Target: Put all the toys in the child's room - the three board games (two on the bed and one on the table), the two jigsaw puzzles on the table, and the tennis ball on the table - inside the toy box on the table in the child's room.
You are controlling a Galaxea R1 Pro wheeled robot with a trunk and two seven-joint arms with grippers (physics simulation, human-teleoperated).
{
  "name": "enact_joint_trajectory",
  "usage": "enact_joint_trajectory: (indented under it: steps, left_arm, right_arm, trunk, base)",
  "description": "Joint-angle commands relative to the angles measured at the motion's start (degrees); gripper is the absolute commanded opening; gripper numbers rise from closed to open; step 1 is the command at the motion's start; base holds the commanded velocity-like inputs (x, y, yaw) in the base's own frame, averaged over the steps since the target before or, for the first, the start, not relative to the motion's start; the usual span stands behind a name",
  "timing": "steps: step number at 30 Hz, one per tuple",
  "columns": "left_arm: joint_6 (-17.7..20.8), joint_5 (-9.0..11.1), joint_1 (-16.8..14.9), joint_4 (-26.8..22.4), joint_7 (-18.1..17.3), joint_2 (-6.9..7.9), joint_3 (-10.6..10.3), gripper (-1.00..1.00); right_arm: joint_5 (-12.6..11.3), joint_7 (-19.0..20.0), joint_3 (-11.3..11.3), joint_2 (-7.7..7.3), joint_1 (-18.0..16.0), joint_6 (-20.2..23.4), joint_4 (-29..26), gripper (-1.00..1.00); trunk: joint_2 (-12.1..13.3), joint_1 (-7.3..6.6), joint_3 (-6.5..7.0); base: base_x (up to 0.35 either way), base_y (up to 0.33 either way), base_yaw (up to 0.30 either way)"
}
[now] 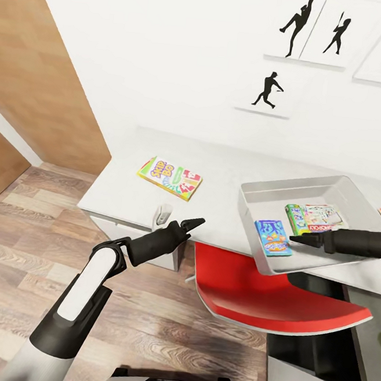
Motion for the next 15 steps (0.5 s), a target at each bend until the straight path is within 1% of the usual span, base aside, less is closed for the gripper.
enact_joint_trajectory:
  steps: [1,3,4,6,7,9,10,11,12,15]
  left_arm:
    - [0.13,0.60,-0.04,-0.06,0.55,-0.02,0.03,1.00]
    - [0.13,0.59,-0.04,-0.06,0.55,-0.02,0.03,1.00]
    - [0.13,0.59,-0.04,-0.06,0.55,-0.02,0.03,1.00]
    - [0.13,0.59,-0.04,-0.06,0.55,-0.02,0.03,1.00]
    - [0.13,0.59,-0.04,-0.06,0.55,-0.02,0.03,1.00]
    - [0.13,0.60,-0.04,-0.06,0.55,-0.02,0.03,1.00]
    - [0.13,0.60,-0.04,-0.06,0.55,-0.02,0.03,1.00]
    - [0.13,0.60,-0.04,-0.06,0.55,-0.02,0.03,1.00]
    - [0.13,0.60,-0.04,-0.06,0.55,-0.02,0.03,1.00]
    - [0.13,0.60,-0.04,-0.06,0.55,-0.02,0.03,1.00]
  right_arm:
    - [0.07,0.18,0.06,-0.05,-0.07,0.20,0.00,1.00]
    - [0.09,0.09,-1.76,0.11,-0.10,0.71,-0.69,1.00]
    - [0.09,0.09,-1.76,0.11,-0.10,0.71,-0.69,1.00]
    - [0.13,-0.01,-4.26,0.26,-0.09,0.71,-1.14,1.00]
    - [0.13,-0.01,-4.26,0.26,-0.09,0.71,-1.14,1.00]
    - [0.19,-0.07,-6.73,0.37,-0.08,0.71,-1.43,1.00]
    - [0.19,-0.07,-6.73,0.37,-0.08,0.71,-1.43,1.00]
    - [0.21,-0.13,-7.78,0.41,-0.08,0.71,-1.53,1.00]
    - [0.21,-0.13,-7.78,0.41,-0.08,0.71,-1.53,1.00]
    - [0.26,-0.60,-9.87,0.48,-0.07,0.71,-1.74,1.00]
  trunk:
    - [-0.10,0.03,-0.08]
    - [-0.10,0.03,-0.06]
    - [-0.10,0.03,-0.05]
    - [-0.10,0.03,0.02]
    - [-0.10,0.03,0.06]
    - [-0.10,0.03,0.16]
    - [-0.10,0.03,0.22]
    - [-0.10,0.03,0.28]
    - [-0.10,0.03,0.34]
    - [-0.10,0.03,0.54]
  base:
    - [-0.005,0.004,0.000]
    - [-0.003,0.003,0.015]
    - [-0.003,0.002,0.021]
    - [-0.002,0.002,0.048]
    - [-0.002,0.002,0.055]
    - [-0.001,0.001,0.071]
    - [-0.001,0.001,0.076]
    - [-0.001,0.001,0.083]
    - [-0.001,0.001,0.083]
    - [-0.001,0.001,0.093]
